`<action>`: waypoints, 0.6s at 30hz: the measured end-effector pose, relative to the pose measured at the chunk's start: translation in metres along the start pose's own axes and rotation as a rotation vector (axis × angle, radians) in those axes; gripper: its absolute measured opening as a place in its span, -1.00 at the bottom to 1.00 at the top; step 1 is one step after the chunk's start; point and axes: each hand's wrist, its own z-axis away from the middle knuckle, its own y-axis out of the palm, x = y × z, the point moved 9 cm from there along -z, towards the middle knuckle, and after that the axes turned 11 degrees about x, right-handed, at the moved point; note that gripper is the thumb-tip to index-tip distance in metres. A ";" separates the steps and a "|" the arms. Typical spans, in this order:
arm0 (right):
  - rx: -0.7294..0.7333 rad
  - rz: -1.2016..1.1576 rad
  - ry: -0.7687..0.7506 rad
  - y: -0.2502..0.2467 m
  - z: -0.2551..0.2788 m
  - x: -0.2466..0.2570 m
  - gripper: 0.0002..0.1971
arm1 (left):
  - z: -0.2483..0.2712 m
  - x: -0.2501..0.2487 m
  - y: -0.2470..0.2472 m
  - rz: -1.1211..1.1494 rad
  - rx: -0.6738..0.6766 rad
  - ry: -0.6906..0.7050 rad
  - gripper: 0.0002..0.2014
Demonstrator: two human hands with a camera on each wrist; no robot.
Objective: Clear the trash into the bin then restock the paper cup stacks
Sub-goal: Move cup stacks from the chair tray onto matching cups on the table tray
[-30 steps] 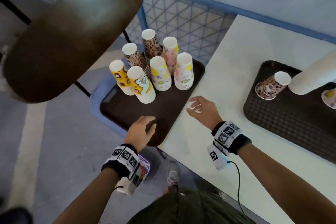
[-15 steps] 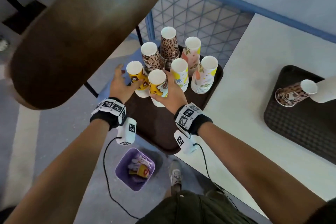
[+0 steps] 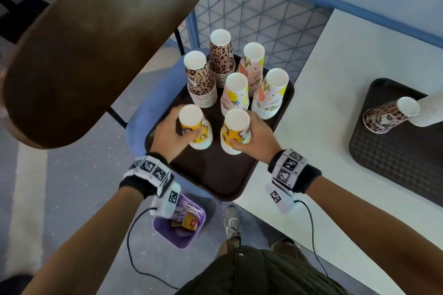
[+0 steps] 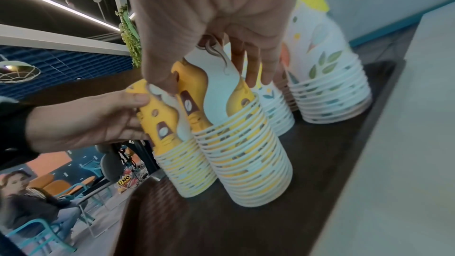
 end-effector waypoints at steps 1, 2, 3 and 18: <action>-0.011 0.001 -0.001 -0.003 0.005 -0.004 -0.24 | 0.007 0.003 0.007 0.009 0.009 0.008 -0.29; -0.027 -0.003 -0.002 -0.004 0.009 -0.007 -0.23 | 0.014 0.008 0.014 0.030 0.018 -0.001 -0.31; -0.048 -0.013 0.003 -0.006 0.012 -0.010 -0.22 | 0.019 0.014 0.020 0.069 0.019 -0.031 -0.32; -0.125 -0.352 0.287 0.035 0.009 -0.068 -0.17 | 0.028 0.057 0.072 0.340 -0.096 -0.311 -0.09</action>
